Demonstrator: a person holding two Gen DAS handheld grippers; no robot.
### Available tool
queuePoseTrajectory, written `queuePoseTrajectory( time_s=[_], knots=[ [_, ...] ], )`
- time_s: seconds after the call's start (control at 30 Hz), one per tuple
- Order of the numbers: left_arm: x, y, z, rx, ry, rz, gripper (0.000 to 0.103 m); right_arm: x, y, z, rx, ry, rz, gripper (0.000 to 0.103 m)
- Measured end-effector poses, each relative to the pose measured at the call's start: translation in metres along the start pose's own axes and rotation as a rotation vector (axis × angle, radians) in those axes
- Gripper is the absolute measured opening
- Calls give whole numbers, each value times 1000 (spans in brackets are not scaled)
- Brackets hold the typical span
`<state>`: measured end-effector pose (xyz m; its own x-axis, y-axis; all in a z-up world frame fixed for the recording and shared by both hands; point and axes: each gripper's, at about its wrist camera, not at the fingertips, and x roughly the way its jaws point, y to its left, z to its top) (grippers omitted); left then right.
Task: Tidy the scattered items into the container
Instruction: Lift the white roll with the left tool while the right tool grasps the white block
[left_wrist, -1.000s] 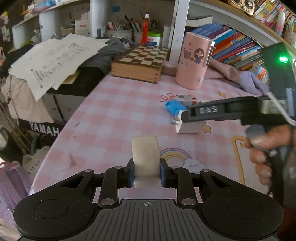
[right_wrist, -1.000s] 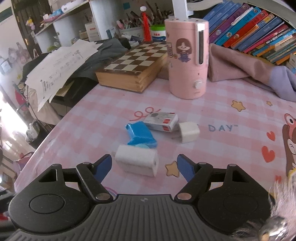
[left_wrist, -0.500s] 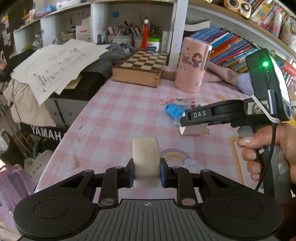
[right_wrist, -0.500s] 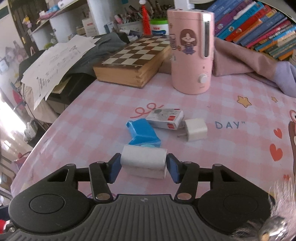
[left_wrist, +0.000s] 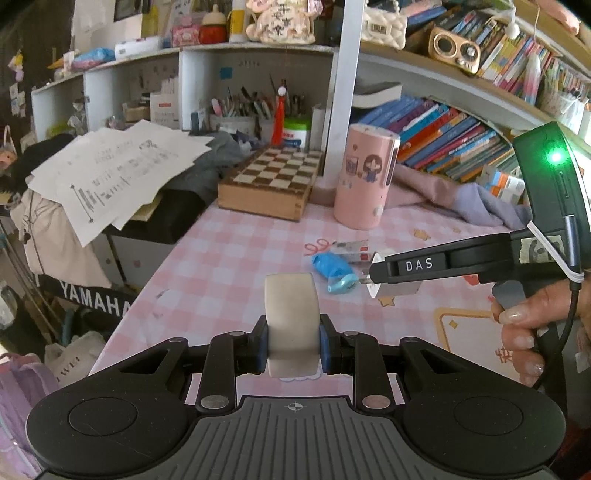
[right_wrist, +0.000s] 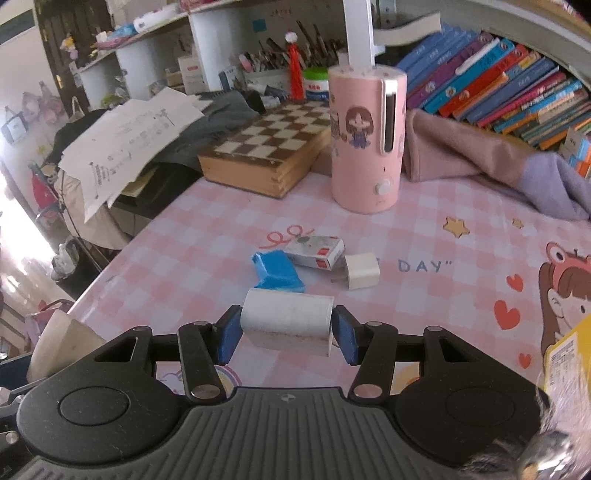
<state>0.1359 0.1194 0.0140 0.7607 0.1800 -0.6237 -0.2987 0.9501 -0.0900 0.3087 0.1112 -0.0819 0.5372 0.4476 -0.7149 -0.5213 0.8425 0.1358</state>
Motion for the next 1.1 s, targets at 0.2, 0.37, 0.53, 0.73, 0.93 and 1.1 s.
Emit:
queuePoseTrajectory(
  time_s=[0.2,0.37,0.53,0.73,0.93,1.1],
  knots=[
    [-16,1,-2,-2,-39,4,24,-18,7,-3,-6,-23,3,50],
    [-25,2,0,8,-67,-13,24,-32,11,-7,-5,-49,-2,50],
    [-31,1,-4,26,-81,-56,24,-49,9,-14,19,-78,-36,50],
    [-34,15,-12,-25,-75,-105,24,-64,9,-29,53,-87,-77,50],
    [-38,19,-22,-27,-57,-165,24,-85,18,-48,49,-107,-108,50],
    [-49,15,-30,16,-58,-210,24,-100,22,-62,78,-118,-138,50]
  ],
)
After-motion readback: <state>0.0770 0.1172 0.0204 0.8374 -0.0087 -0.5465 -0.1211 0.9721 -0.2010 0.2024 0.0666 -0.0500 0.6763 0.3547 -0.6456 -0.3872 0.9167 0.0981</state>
